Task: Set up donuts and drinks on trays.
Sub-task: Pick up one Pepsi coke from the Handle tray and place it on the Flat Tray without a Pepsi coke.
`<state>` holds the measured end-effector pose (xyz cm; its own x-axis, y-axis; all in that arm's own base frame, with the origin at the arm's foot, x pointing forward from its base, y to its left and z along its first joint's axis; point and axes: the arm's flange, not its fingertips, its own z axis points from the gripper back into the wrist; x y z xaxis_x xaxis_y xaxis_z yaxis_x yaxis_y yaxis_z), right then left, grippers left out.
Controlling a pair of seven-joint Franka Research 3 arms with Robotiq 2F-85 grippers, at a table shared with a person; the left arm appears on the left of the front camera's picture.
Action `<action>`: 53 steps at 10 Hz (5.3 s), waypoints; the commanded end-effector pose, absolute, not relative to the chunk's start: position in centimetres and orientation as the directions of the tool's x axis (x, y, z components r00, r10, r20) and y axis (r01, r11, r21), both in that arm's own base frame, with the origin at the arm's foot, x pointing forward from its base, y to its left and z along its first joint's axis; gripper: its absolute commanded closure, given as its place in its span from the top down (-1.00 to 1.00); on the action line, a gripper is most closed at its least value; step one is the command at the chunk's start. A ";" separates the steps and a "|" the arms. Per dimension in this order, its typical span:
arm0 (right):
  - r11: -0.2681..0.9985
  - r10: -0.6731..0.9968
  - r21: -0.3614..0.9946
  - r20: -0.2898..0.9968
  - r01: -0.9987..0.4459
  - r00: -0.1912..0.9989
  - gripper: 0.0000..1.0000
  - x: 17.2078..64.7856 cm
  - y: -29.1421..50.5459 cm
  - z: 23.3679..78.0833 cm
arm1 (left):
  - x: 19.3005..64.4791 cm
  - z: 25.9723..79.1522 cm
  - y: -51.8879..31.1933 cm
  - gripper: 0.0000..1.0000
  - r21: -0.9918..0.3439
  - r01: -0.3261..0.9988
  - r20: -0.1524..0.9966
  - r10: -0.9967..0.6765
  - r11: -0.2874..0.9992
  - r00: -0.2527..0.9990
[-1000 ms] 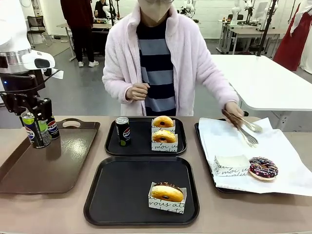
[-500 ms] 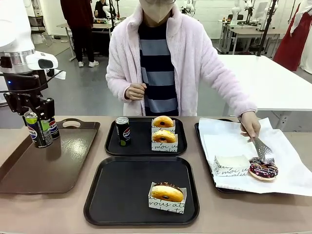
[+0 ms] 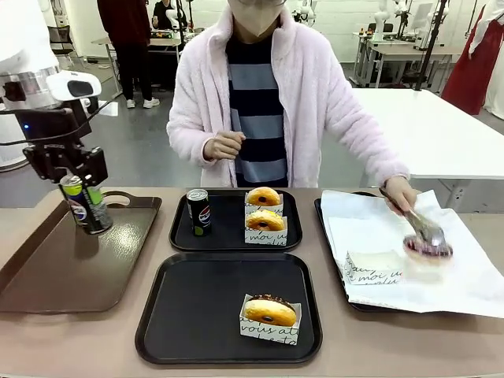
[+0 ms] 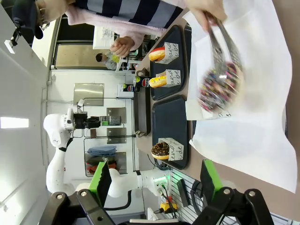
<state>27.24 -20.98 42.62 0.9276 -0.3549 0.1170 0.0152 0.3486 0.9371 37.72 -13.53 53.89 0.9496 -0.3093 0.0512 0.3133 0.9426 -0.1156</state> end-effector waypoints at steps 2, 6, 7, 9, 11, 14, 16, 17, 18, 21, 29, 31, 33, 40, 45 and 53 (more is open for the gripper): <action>0.339 -0.353 0.941 0.124 0.004 0.927 1.00 27.3 -21.1 42.6 | 35.7 53.6 -18.9 0.17 -0.128 0.344 0.114 -0.331 0.930 0.937; 0.339 -0.353 0.941 0.124 0.004 0.927 1.00 27.3 -21.1 42.6 | 35.4 53.1 -26.3 0.17 -0.086 0.457 0.092 -0.450 0.885 0.888; 0.339 -0.353 0.941 0.124 0.004 0.927 1.00 27.3 -21.1 42.6 | 35.2 53.1 -27.9 0.17 -0.068 0.483 0.087 -0.477 0.873 0.874; 0.339 -0.353 0.941 0.124 0.004 0.927 1.00 27.3 -21.1 42.6 | 35.0 52.6 -30.9 0.17 -0.025 0.517 0.076 -0.514 0.856 0.854; 0.339 -0.353 0.941 0.124 0.004 0.927 1.00 27.3 -21.1 42.6 | 35.0 52.2 -33.3 0.17 0.006 0.536 0.069 -0.535 0.844 0.842; 0.339 -0.353 0.941 0.124 0.004 0.927 1.00 27.3 -21.1 42.6 | 35.9 51.0 -35.4 0.17 0.039 0.547 0.034 -0.548 0.836 0.836; 0.339 -0.353 0.941 0.124 0.004 0.927 1.00 27.3 -21.1 42.6 | 35.4 50.7 -34.5 0.17 0.010 0.567 0.039 -0.566 0.824 0.823; 0.339 -0.353 0.941 0.124 0.004 0.927 1.00 27.3 -21.1 42.6 | 35.4 50.7 -34.5 0.17 0.010 0.567 0.039 -0.566 0.824 0.823; 0.339 -0.353 0.941 0.124 0.004 0.927 1.00 27.3 -21.1 42.6 | 35.4 50.7 -34.5 0.17 0.010 0.567 0.039 -0.566 0.824 0.823; 0.339 -0.353 0.941 0.124 0.004 0.927 1.00 27.3 -21.1 42.6 | 36.8 49.4 -34.7 0.17 -0.004 0.563 0.052 -0.562 0.826 0.825; 0.339 -0.353 0.941 0.124 0.004 0.927 1.00 27.3 -21.1 42.6 | 26.9 55.3 -21.3 0.17 -0.001 0.684 -0.136 -0.678 0.729 0.722; 0.339 -0.353 0.941 0.124 0.004 0.927 1.00 27.3 -21.1 42.6 | 28.3 54.7 -21.3 0.17 -0.036 0.662 -0.137 -0.660 0.748 0.738; 0.339 -0.353 0.941 0.124 0.004 0.927 1.00 27.3 -21.1 42.6 | 28.9 54.8 -21.9 0.17 -0.021 0.636 -0.085 -0.635 0.771 0.768; 0.339 -0.353 0.941 0.124 0.004 0.927 1.00 27.3 -21.1 42.6 | 37.2 46.2 -30.6 0.17 0.028 0.471 0.053 -0.472 0.882 0.880; 0.339 -0.353 0.941 0.124 0.004 0.927 1.00 27.3 -21.1 42.6 | 37.8 41.9 -31.9 0.17 -0.003 0.427 0.047 -0.427 0.904 0.903; 0.339 -0.353 0.941 0.124 0.004 0.927 1.00 27.3 -21.1 42.6 | 38.0 38.7 -32.6 0.17 0.018 0.432 0.009 -0.433 0.901 0.902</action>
<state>27.24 -20.99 42.65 0.9276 -0.3546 0.1173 0.0148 0.3488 0.9371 38.15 -32.15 38.76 0.8925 -0.4507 -0.0200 0.4504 0.8927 -0.0168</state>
